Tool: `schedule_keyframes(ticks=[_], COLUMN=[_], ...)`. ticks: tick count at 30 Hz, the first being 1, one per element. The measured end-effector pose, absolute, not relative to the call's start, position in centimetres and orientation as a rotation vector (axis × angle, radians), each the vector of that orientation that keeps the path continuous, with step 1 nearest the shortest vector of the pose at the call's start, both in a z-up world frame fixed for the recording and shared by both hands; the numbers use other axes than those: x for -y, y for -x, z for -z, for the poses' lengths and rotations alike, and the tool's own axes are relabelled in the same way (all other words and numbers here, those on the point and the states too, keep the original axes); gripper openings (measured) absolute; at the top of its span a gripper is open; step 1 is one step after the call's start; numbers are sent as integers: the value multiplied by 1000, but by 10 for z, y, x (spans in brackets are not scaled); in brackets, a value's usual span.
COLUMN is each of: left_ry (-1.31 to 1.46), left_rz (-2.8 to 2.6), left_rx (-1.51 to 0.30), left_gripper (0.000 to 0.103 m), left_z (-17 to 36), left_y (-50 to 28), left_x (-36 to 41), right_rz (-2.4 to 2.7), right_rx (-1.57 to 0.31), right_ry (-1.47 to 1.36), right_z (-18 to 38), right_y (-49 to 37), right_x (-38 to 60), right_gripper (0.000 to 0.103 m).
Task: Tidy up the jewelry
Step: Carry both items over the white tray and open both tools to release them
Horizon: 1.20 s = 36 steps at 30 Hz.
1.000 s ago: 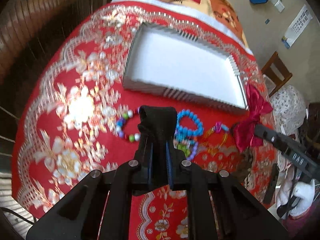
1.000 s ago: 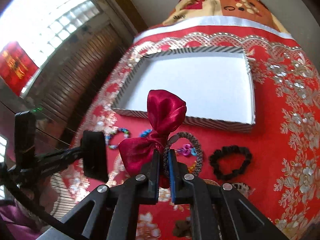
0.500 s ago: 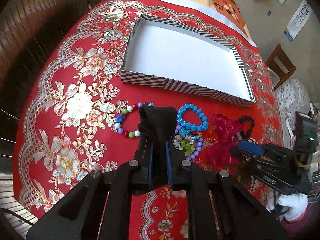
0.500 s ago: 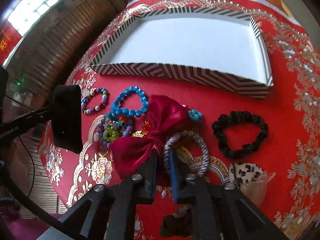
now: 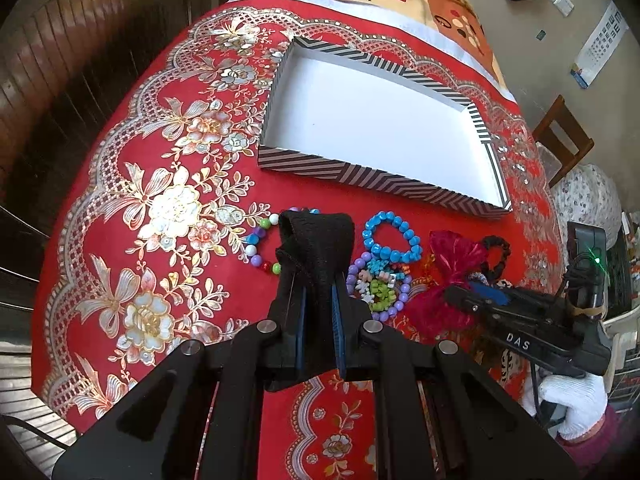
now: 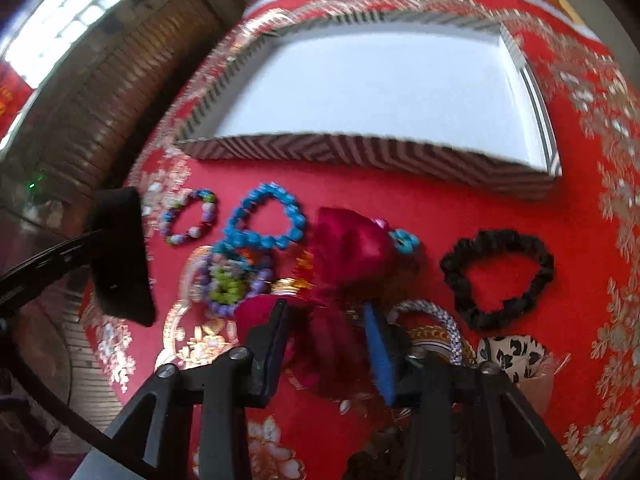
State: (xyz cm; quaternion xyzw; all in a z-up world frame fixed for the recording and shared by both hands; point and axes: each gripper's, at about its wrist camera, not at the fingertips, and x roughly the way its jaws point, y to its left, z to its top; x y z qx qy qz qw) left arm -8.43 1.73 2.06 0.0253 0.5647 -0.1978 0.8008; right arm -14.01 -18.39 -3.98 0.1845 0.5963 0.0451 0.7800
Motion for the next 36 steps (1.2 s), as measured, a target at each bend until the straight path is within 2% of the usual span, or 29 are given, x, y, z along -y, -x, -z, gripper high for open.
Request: schedule_keyframes(ticks=[2, 10, 17, 36], left_ry=[-48, -18, -34, -90], left_rz=[427, 474, 493, 445], left_rx=[-1209, -1171, -1152, -1283], left_gripper=[10, 10, 10, 10], left_z=[-23, -49, -56, 17], left_y=[83, 62, 17, -135], left_x=[-18, -7, 26, 107], right_rz=[-122, -148, -101, -3], right_rx=[-1278, -1134, -1035, -1099], right_ry=[-449, -457, -486, -528], right_z=[42, -9, -34, 37], right_y=[143, 150, 121, -10], right_x=[187, 199, 232, 321], right_gripper=[12, 12, 12, 12])
